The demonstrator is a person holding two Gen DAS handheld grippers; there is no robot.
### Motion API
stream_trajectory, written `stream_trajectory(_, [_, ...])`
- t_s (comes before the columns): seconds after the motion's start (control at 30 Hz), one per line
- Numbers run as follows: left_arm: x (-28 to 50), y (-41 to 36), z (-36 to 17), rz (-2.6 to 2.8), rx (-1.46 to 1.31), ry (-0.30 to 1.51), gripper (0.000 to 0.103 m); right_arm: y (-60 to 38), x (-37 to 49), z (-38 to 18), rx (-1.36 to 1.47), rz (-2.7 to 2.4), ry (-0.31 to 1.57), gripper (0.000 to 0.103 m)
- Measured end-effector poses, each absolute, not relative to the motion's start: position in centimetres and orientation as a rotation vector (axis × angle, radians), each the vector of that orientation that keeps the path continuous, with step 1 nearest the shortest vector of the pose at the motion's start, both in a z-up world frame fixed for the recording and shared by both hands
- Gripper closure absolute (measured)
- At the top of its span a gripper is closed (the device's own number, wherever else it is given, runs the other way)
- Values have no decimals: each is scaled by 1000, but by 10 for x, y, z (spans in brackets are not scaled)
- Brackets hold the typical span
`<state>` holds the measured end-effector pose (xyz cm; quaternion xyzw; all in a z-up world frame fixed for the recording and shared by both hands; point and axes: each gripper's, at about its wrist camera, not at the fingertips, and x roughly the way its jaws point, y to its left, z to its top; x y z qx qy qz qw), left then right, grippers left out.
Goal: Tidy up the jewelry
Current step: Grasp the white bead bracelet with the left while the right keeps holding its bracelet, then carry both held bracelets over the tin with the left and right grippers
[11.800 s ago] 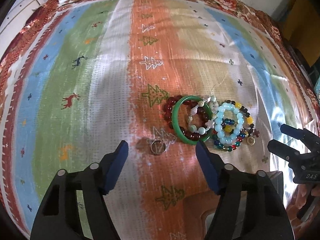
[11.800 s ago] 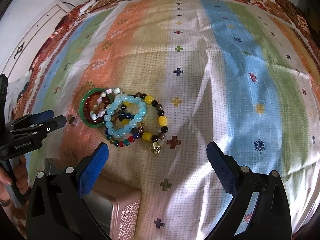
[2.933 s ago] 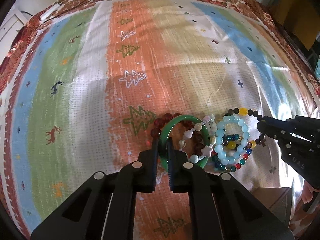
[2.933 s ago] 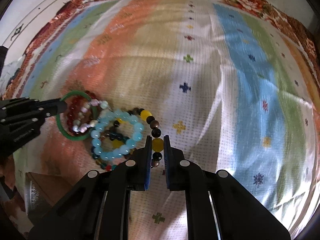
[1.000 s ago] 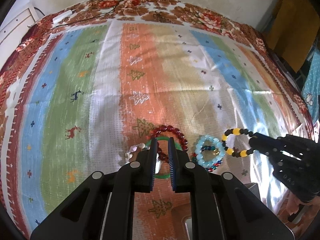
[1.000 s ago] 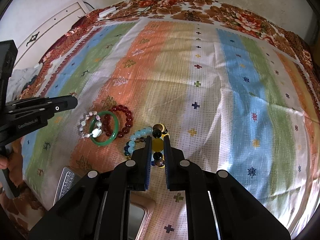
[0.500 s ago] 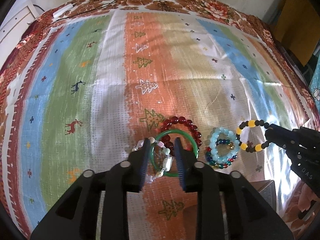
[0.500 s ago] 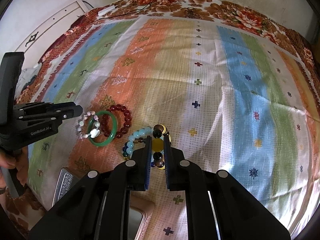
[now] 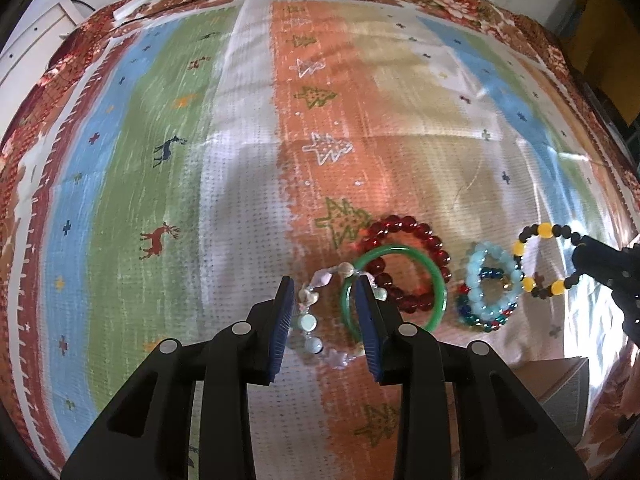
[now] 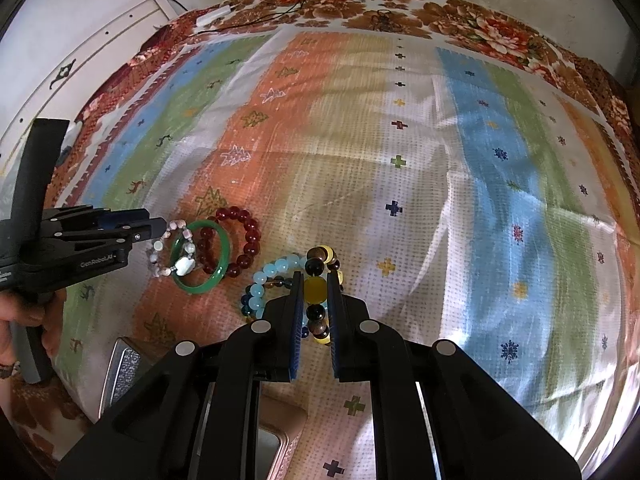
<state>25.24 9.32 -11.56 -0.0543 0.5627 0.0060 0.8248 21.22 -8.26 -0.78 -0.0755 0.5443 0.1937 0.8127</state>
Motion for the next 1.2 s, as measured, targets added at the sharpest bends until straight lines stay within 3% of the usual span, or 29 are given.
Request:
stream_trajectory(0.83, [259, 87, -149, 58, 25, 1276, 73, -83, 214, -11, -165, 415, 1173, 91])
stream_trajectory(1.03, [259, 84, -148, 64, 49, 1273, 91, -83, 214, -11, -165, 414, 1173, 91])
stream_trajectory(1.2, [257, 82, -143, 62, 46, 1262, 91, -84, 214, -11, -164, 413, 1173, 91])
